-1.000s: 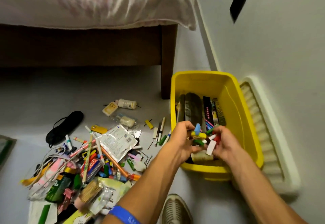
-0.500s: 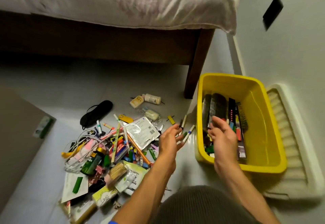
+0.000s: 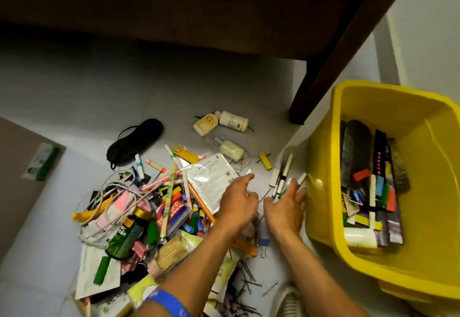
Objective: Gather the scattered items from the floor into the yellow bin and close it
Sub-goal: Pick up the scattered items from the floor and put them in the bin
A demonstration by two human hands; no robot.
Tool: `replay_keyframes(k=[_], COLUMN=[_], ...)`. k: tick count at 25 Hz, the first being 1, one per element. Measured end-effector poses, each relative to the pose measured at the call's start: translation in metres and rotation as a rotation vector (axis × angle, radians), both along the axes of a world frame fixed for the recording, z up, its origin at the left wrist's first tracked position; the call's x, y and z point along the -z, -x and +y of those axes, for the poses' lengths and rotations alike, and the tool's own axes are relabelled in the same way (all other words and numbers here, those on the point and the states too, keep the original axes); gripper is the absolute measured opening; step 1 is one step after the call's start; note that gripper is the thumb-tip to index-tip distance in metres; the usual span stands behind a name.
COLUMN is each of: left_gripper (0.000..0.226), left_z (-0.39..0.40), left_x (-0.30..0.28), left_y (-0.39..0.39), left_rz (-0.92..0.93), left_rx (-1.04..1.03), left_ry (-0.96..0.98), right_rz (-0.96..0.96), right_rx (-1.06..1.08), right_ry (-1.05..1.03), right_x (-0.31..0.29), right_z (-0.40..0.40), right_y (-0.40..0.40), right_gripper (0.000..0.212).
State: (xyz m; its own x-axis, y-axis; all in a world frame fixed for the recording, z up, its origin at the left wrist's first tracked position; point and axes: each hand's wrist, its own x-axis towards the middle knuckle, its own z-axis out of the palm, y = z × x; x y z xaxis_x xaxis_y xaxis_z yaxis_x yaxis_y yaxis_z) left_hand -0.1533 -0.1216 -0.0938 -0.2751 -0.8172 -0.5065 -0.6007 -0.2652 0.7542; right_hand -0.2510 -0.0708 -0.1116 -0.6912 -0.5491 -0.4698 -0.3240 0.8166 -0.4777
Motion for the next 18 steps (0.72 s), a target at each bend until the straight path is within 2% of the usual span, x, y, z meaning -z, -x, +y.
replay_keyframes(k=[2, 5, 7, 8, 11, 13, 15, 18], left_gripper=[0.054, 0.071, 0.076, 0.071, 0.048, 0.042, 0.040, 0.039], left_z=[-0.025, -0.061, -0.078, -0.083, -0.078, -0.070, -0.062, -0.047], left_x=[0.012, 0.030, 0.042, 0.047, 0.056, 0.056, 0.053, 0.053], left_y=[0.023, 0.060, 0.072, 0.072, 0.060, 0.050, 0.042, 0.028], left_rz=[-0.118, -0.279, -0.434, -0.475, -0.462, -0.459, -0.464, -0.381], left_rx=[0.254, 0.582, 0.744, 0.773, 0.709, 0.650, 0.601, 0.445], left_ry=[0.182, 0.206, 0.252, 0.319, 0.484, 0.476, 0.441, 0.304], right_rz=[0.045, 0.239, 0.333, 0.357, 0.368, 0.290, 0.247, 0.126], right_rx=[0.011, -0.082, -0.117, -0.131, -0.194, -0.198, -0.264, -0.281], right_ry=[-0.088, -0.198, -0.162, -0.114, -0.003, 0.067, 0.080, 0.053], right_x=[0.021, 0.044, 0.053, 0.054, 0.053, 0.048, 0.045, 0.046], right_z=[-0.015, -0.026, -0.032, -0.037, -0.043, -0.043, -0.033, -0.025], right_y=[0.010, 0.020, 0.025, 0.027, 0.023, 0.016, 0.005, 0.004], right_gripper=[0.085, 0.083, 0.069, 0.059, 0.044, 0.045, 0.052, 0.074])
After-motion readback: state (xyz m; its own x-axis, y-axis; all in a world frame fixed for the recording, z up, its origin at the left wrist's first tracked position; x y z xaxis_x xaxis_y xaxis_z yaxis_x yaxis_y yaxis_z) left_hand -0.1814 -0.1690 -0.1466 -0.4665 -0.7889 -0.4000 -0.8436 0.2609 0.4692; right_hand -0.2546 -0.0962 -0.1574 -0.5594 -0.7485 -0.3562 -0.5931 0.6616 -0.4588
